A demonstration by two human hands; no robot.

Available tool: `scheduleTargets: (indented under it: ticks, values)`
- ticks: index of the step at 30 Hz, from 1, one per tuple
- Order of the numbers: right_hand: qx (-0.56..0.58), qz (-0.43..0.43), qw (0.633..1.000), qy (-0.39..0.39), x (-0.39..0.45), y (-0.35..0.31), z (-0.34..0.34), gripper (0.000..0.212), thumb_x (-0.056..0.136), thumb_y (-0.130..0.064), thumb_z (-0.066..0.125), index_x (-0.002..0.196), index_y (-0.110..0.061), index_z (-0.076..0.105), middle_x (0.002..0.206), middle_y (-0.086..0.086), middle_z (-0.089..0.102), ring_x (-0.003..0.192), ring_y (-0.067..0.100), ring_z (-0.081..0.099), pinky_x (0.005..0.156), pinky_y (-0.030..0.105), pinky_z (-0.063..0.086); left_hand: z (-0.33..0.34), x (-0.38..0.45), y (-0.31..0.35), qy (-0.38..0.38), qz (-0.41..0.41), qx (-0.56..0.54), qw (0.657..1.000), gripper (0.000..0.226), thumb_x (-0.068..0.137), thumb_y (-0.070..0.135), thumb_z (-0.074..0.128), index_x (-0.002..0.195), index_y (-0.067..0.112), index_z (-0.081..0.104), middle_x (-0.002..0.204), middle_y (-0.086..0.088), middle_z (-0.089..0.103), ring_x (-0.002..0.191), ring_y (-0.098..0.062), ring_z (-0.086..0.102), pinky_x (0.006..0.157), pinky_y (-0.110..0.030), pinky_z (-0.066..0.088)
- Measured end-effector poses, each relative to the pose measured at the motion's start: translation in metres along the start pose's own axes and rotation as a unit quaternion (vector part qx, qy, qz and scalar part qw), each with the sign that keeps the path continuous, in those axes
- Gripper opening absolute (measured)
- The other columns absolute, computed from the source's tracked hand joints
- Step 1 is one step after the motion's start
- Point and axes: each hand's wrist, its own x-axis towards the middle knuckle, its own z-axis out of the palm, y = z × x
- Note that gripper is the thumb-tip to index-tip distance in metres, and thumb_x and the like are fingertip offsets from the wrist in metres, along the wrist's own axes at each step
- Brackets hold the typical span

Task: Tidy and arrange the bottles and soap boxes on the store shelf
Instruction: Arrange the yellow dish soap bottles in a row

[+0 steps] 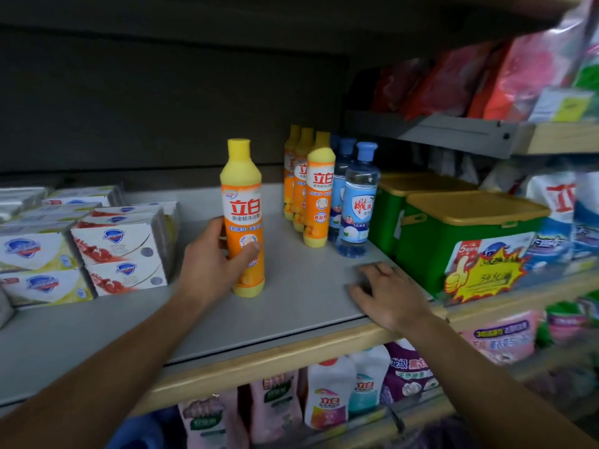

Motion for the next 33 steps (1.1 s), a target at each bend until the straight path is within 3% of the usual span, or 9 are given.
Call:
scheduleTargets:
  ticks: [6,15,20,33]
  values:
    - [0.018,0.001,1.0,0.005,0.003,0.004,0.006,0.061,0.091,-0.064,0.035,0.14,-0.029,0.041,0.145,-0.001,0.042,0.135,0.027,0.034,0.112,0.042,0.027,0.049,0.016,0.026,-0.022,-0.005,0.027,0.999,0.059,0.078,0.041,0.076,0.128,0.02,0.052,0.107,0.011,0.061,0.085,-0.006,0.059,0.071,-0.019,0.043]
    - [0.029,-0.008,1.0,0.0,0.003,0.005,0.003,0.061,0.091,-0.062,0.034,0.139,-0.026,0.042,0.142,0.0,0.042,0.135,0.027,0.032,0.112,0.043,0.026,0.126,0.042,0.048,-0.015,-0.018,0.001,1.0,0.065,0.078,0.039,0.078,0.131,0.019,0.047,0.126,-0.002,0.063,0.105,-0.02,0.064,0.085,-0.032,0.052]
    - [0.039,-0.015,0.999,0.007,0.001,0.005,0.001,0.061,0.089,-0.062,0.035,0.136,-0.025,0.043,0.14,0.0,0.043,0.134,0.027,0.032,0.113,0.043,0.027,0.143,0.049,0.049,-0.008,-0.015,0.031,0.999,0.066,0.077,0.033,0.079,0.132,0.016,0.046,0.127,-0.006,0.058,0.111,-0.024,0.059,0.095,-0.046,0.052]
    - [0.042,-0.015,0.999,0.02,-0.001,0.004,0.0,0.06,0.089,-0.062,0.037,0.135,-0.024,0.045,0.136,0.001,0.047,0.131,0.028,0.036,0.109,0.044,0.032,0.155,0.052,0.052,0.008,-0.02,0.044,0.999,0.069,0.079,0.038,0.077,0.136,0.016,0.046,0.132,-0.005,0.059,0.114,-0.023,0.059,0.097,-0.045,0.051]
